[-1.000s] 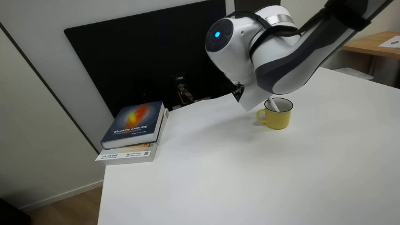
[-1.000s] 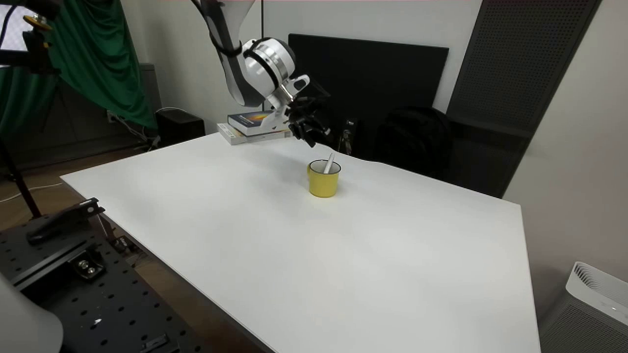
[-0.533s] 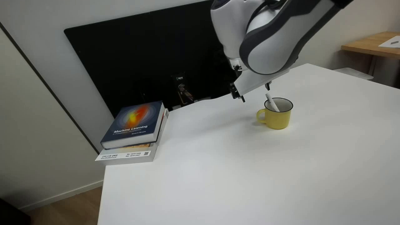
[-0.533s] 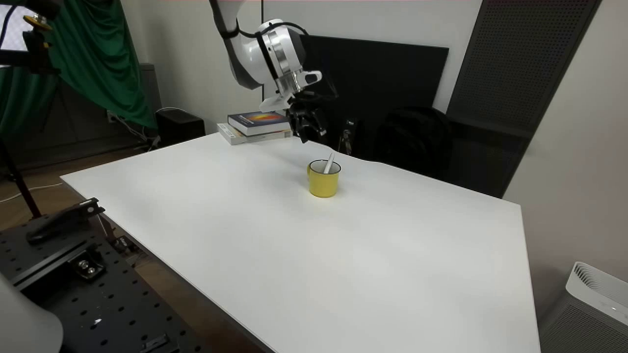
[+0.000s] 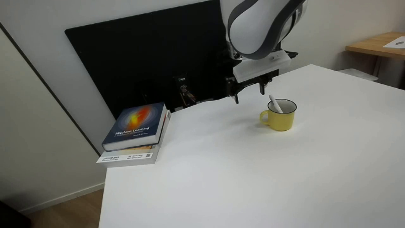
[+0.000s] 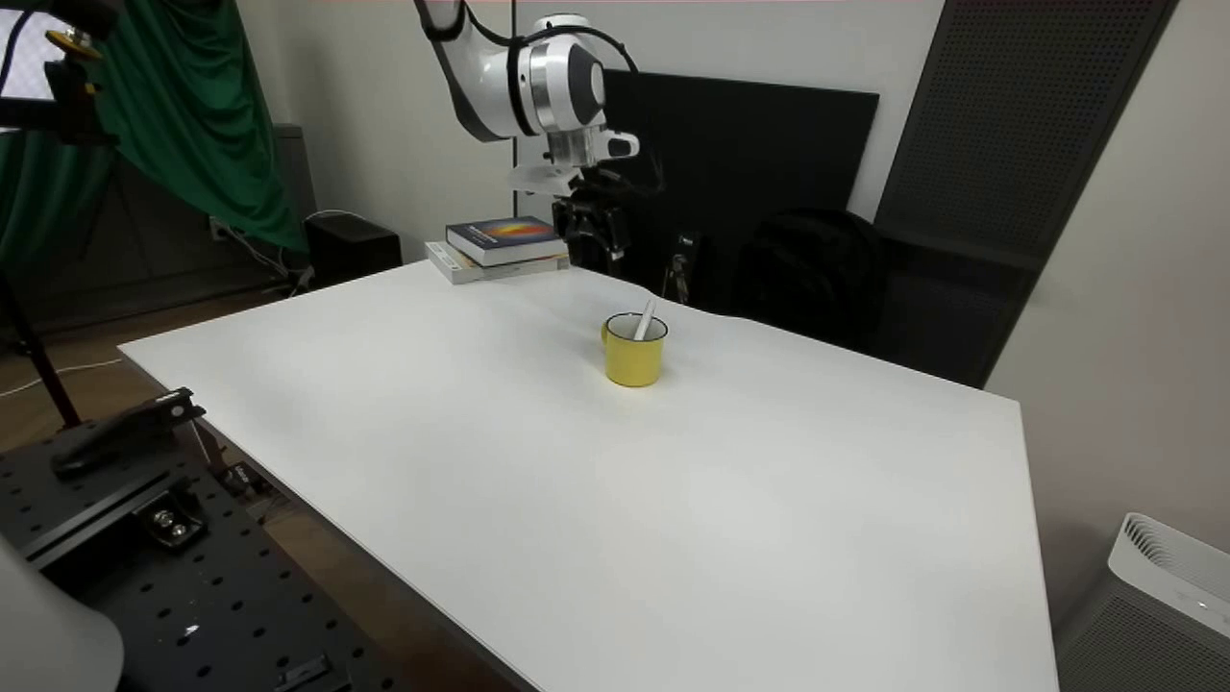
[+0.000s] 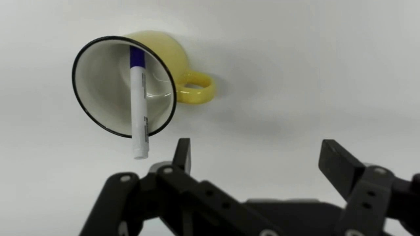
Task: Get the marker from the table and place it in the yellow cup
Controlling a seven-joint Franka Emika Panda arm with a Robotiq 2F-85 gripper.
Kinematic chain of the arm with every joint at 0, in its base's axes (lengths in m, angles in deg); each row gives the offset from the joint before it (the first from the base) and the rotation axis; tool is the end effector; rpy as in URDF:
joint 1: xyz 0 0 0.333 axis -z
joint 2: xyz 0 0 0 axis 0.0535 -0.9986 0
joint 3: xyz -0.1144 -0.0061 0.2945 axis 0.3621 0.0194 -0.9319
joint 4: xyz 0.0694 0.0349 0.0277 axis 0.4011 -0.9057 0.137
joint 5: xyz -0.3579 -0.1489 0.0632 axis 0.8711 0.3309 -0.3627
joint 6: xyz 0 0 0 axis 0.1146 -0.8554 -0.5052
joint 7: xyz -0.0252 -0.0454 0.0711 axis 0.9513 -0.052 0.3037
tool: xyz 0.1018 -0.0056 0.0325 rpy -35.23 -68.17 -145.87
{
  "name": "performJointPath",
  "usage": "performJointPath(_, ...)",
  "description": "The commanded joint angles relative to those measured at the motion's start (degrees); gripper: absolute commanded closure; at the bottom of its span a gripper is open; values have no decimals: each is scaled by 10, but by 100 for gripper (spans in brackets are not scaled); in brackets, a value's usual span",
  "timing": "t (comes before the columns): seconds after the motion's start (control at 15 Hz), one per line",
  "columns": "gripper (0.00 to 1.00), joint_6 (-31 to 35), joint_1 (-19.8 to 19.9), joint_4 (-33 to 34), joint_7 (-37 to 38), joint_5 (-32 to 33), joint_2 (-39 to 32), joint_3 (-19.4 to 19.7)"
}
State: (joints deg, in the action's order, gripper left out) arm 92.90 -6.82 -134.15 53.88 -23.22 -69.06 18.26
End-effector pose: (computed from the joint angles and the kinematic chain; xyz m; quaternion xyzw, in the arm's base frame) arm 0.7048 0.1628 0.1837 0.9919 -0.0824 0.0775 0.0582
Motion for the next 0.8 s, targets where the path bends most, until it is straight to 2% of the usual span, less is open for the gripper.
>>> performJointPath(0.0, 0, 0, -10, 6, -88, -58, 6, 11)
performJointPath(0.4, 0, -18, -1, 12, -207, -127, 4, -4)
performJointPath(0.53, 0, -2, -14, 4, -199, -130, 0, 12)
performJointPath(0.73, 0, -6, -12, 4, -213, -136, 0, 10)
